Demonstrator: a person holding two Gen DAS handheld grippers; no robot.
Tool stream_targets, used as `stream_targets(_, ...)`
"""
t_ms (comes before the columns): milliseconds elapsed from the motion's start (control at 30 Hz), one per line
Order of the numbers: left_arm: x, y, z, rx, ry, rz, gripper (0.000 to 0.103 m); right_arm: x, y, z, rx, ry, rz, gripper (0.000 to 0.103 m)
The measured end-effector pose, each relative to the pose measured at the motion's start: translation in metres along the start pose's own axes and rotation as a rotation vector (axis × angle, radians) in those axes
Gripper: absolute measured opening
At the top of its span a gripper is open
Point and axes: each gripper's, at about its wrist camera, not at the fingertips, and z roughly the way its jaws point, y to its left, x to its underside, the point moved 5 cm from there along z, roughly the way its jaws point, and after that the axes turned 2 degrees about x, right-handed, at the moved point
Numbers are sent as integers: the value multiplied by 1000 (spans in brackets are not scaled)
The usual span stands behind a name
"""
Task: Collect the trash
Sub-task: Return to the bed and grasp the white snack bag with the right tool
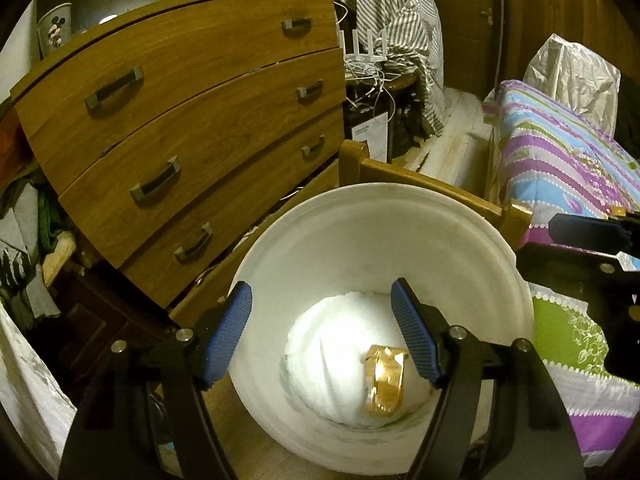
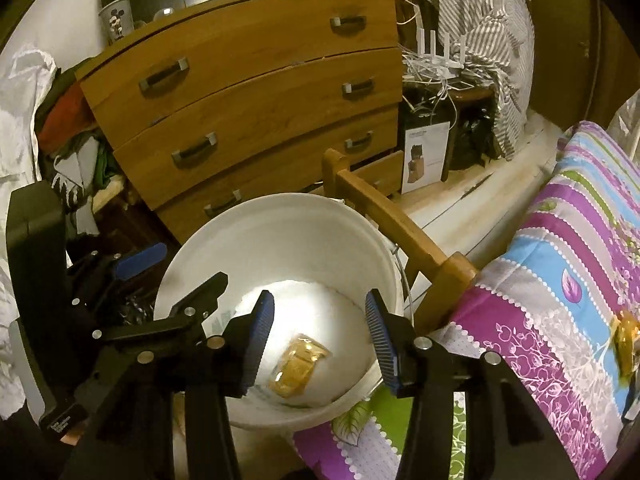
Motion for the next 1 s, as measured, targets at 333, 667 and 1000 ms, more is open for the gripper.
stream_targets(333, -5, -54, -51, 4, -142, 63, 85, 36, -47, -76, 206, -273, 54, 50)
stream_targets(667, 12, -163, -85, 145, -187, 179, 97, 136, -176, -156, 442, -372, 193, 72)
stream_targets(1000, 62, -217, -45, 182, -4, 234, 97, 171, -400, -123, 660, 17, 27, 81)
